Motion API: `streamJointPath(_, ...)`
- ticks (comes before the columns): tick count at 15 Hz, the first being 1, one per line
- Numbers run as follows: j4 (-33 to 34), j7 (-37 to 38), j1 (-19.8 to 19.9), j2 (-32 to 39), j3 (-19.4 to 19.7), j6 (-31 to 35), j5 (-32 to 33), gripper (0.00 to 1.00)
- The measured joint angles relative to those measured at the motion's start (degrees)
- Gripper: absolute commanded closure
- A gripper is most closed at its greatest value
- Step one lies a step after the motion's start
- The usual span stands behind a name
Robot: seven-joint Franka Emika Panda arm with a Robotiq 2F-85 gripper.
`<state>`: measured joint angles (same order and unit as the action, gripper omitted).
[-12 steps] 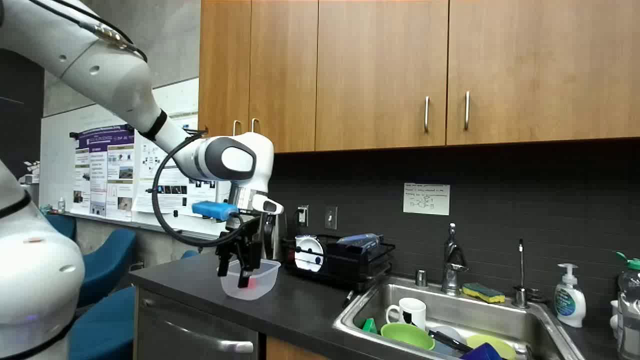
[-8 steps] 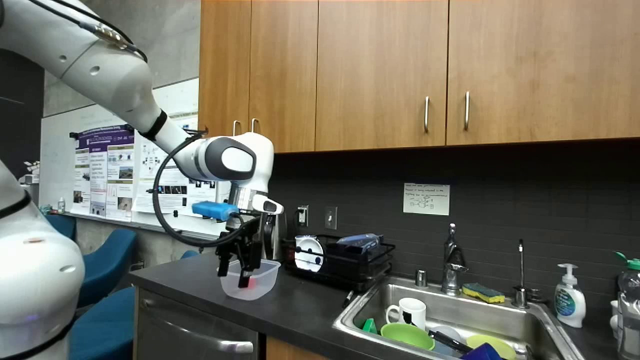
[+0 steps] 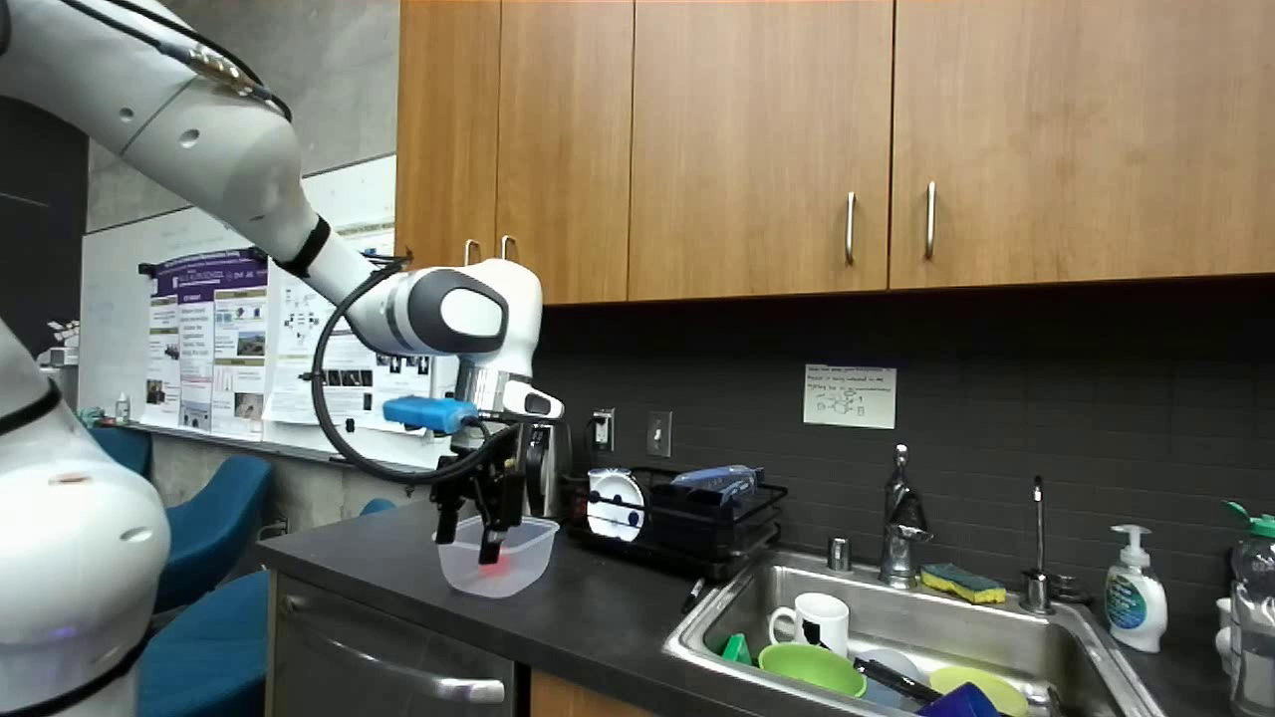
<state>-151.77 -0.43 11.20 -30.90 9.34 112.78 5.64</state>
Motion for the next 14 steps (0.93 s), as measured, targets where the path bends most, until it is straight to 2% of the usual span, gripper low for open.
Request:
streamJointPath(8, 3.8, -0.3, -0.9, 0.3, -1.0, -0.1, 0.0, 0.0)
streamJointPath(14, 8.2, -0.2, -2.7, 3.0, -2.8, -0.2, 0.0, 0.0)
